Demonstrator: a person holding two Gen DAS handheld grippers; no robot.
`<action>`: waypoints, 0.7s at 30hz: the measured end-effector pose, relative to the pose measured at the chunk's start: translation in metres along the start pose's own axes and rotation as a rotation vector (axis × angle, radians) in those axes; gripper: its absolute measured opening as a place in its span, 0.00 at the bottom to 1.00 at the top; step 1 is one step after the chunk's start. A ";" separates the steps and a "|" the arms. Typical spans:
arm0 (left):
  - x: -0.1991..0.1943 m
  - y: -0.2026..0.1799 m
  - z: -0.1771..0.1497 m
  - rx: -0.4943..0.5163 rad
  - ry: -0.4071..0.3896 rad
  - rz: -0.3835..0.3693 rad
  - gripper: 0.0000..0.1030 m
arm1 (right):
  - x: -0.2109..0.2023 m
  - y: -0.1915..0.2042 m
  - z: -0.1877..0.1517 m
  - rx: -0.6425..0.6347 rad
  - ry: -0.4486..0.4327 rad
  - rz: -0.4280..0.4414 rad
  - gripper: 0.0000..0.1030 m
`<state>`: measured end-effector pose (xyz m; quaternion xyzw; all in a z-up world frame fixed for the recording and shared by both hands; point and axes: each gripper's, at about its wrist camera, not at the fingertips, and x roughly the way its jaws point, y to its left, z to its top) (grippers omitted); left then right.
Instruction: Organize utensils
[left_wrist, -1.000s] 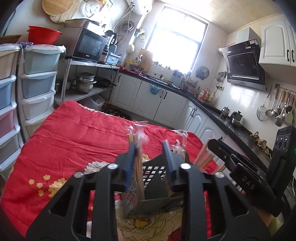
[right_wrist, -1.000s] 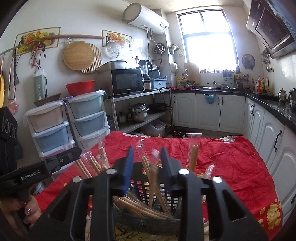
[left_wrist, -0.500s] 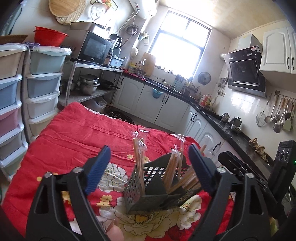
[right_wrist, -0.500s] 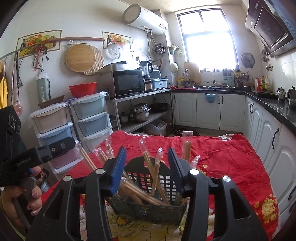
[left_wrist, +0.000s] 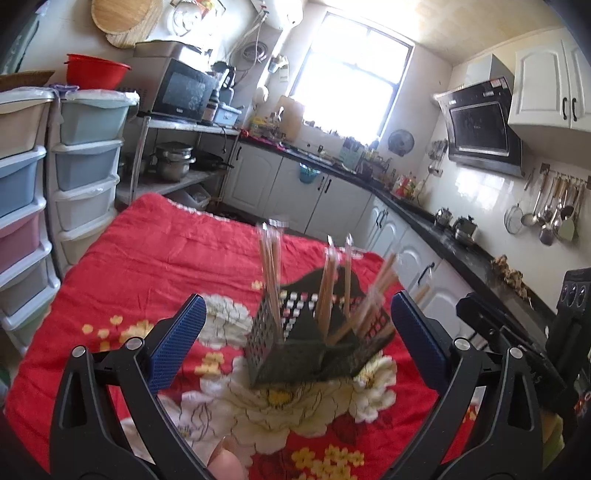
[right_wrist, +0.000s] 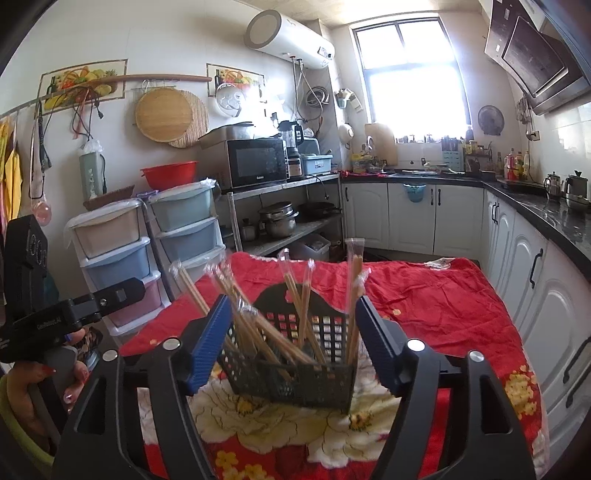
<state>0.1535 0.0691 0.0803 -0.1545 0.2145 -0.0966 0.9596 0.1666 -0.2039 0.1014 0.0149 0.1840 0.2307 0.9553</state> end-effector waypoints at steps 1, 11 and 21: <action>0.000 0.000 -0.003 0.003 0.009 0.002 0.90 | -0.002 0.000 -0.003 -0.004 0.006 -0.001 0.69; 0.004 0.002 -0.057 0.017 0.149 0.057 0.90 | -0.018 0.004 -0.060 -0.026 0.137 -0.028 0.79; 0.005 0.014 -0.107 0.027 0.247 0.137 0.90 | -0.015 0.000 -0.115 -0.039 0.275 -0.084 0.88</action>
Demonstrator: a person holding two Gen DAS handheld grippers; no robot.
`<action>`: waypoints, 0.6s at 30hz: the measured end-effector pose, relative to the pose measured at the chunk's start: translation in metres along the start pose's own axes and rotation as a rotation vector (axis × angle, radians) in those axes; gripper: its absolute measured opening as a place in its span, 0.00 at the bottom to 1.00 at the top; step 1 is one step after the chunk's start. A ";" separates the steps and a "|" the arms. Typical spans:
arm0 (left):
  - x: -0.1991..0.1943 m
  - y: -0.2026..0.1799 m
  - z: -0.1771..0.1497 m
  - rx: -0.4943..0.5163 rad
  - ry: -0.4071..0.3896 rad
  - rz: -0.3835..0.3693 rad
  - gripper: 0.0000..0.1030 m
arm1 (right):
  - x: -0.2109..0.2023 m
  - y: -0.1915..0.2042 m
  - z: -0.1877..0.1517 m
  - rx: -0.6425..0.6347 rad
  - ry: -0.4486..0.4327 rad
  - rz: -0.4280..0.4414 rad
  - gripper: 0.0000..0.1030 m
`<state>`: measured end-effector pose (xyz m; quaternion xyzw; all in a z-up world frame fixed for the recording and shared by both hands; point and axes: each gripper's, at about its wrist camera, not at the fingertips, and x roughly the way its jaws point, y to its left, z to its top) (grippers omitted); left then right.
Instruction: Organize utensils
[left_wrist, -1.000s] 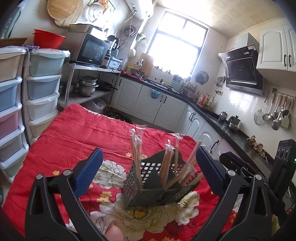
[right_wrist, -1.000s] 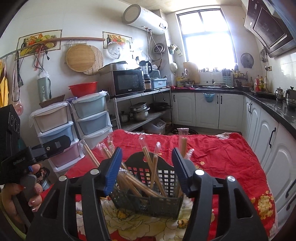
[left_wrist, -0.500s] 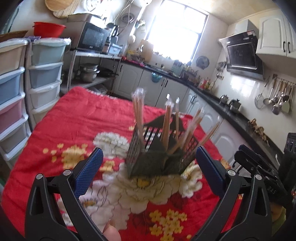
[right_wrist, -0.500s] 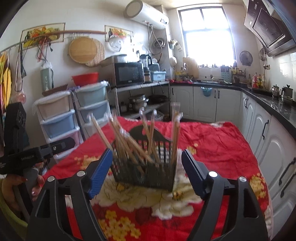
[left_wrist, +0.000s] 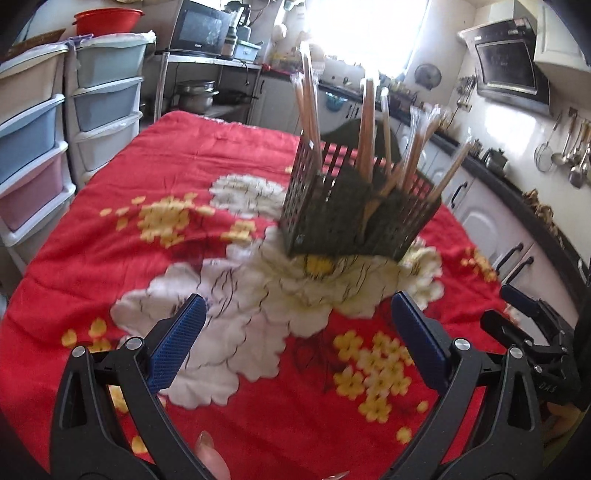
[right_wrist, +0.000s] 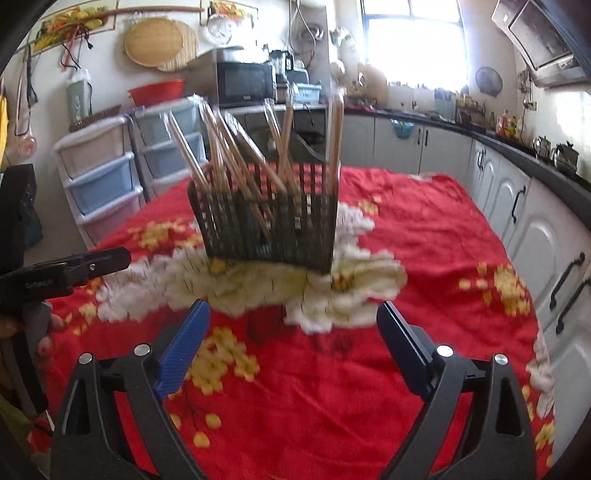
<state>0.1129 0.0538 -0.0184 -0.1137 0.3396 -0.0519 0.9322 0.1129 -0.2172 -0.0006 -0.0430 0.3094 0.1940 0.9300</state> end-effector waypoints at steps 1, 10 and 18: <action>0.001 0.000 -0.004 0.006 0.003 0.013 0.90 | 0.001 0.001 -0.005 -0.002 0.008 -0.008 0.88; 0.002 -0.008 -0.024 0.060 -0.055 0.063 0.90 | 0.002 0.006 -0.026 -0.004 -0.065 -0.059 0.91; -0.015 -0.019 -0.028 0.080 -0.203 0.040 0.90 | -0.022 0.008 -0.029 0.018 -0.264 -0.063 0.94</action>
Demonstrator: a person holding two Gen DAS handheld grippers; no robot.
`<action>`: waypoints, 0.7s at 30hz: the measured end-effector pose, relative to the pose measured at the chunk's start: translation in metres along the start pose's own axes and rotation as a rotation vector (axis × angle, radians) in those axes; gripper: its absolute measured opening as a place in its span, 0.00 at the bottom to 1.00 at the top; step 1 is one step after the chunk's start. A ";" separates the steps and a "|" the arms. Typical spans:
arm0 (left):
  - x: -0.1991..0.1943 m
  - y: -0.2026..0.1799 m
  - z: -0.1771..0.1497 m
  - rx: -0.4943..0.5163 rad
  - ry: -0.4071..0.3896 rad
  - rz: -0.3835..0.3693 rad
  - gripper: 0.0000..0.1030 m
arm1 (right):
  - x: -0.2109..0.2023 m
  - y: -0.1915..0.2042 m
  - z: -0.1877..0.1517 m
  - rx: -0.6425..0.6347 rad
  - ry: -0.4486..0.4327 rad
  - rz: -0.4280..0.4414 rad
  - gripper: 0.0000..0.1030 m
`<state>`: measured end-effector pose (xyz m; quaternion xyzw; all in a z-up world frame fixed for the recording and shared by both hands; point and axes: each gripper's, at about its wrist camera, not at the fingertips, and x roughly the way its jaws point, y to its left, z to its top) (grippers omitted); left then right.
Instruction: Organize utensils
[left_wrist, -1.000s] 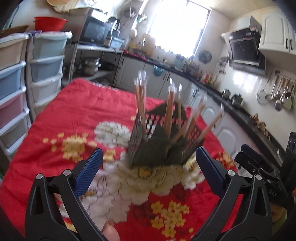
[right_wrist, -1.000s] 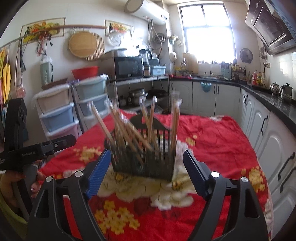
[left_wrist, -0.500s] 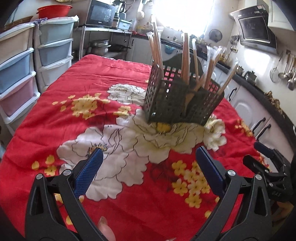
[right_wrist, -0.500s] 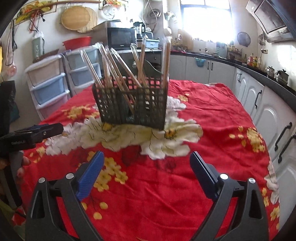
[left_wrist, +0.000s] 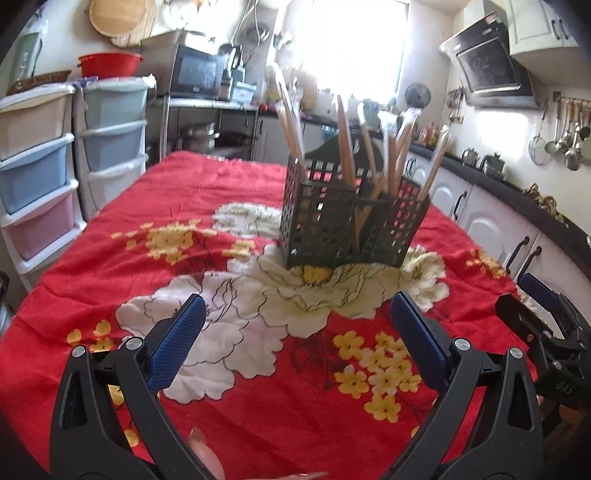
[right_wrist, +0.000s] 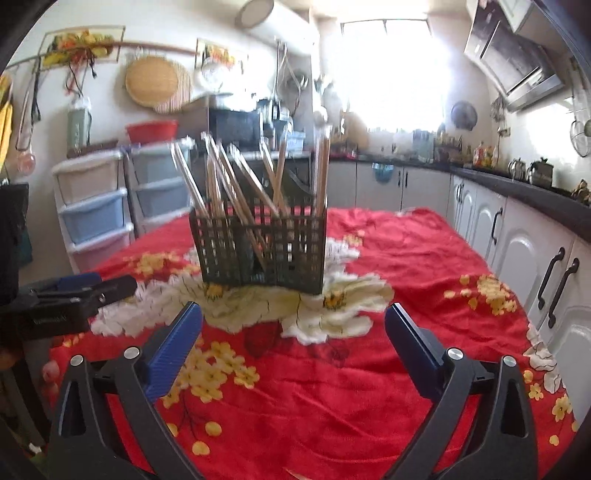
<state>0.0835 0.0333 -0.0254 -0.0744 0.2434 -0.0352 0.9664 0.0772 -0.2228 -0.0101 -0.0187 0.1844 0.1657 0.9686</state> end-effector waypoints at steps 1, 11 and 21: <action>-0.002 -0.001 0.000 0.000 -0.015 0.000 0.90 | -0.004 -0.001 0.001 0.004 -0.025 -0.004 0.94; -0.025 -0.009 -0.003 0.029 -0.191 -0.003 0.90 | -0.039 0.007 -0.003 -0.004 -0.244 -0.061 0.94; -0.029 -0.014 -0.005 0.055 -0.218 -0.003 0.90 | -0.040 0.007 -0.004 0.000 -0.244 -0.071 0.94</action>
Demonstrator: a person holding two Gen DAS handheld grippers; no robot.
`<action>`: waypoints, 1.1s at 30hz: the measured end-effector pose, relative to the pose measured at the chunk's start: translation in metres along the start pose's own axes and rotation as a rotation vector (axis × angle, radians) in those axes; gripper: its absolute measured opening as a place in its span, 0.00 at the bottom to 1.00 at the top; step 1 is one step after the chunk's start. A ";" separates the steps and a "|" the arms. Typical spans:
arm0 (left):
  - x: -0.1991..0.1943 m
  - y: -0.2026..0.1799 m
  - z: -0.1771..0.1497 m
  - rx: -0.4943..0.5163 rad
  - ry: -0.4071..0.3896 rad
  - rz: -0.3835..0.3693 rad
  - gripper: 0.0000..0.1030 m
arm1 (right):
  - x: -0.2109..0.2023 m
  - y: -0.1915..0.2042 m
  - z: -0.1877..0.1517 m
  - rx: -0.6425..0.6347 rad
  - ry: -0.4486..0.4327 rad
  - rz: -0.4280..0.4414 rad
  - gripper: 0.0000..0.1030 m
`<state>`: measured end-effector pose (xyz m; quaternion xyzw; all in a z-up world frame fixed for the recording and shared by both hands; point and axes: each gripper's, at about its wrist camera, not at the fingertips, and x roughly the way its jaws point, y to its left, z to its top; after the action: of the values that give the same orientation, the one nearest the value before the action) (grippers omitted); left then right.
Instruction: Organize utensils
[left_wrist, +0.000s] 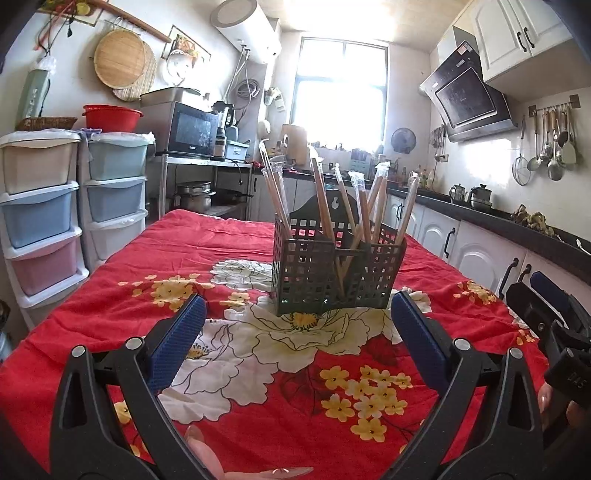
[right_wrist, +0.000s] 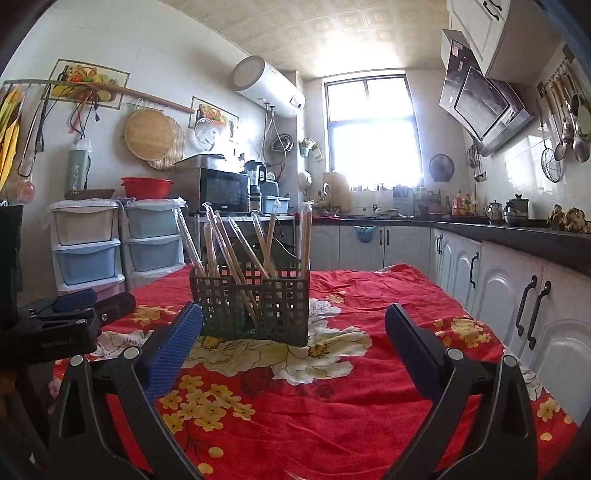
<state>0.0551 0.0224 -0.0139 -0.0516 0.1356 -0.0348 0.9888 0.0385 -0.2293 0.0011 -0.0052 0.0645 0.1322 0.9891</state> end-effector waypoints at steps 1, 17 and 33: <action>0.000 0.000 0.000 0.000 0.000 0.000 0.90 | 0.000 0.000 0.000 0.000 0.002 0.001 0.94; -0.001 0.001 0.000 -0.002 -0.002 0.000 0.90 | 0.002 0.001 -0.001 0.002 0.005 -0.001 0.94; -0.001 0.002 -0.001 -0.002 -0.003 0.000 0.90 | 0.002 0.002 -0.005 0.007 0.011 -0.010 0.94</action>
<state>0.0544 0.0240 -0.0144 -0.0524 0.1342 -0.0346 0.9890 0.0399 -0.2274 -0.0039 -0.0027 0.0702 0.1271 0.9894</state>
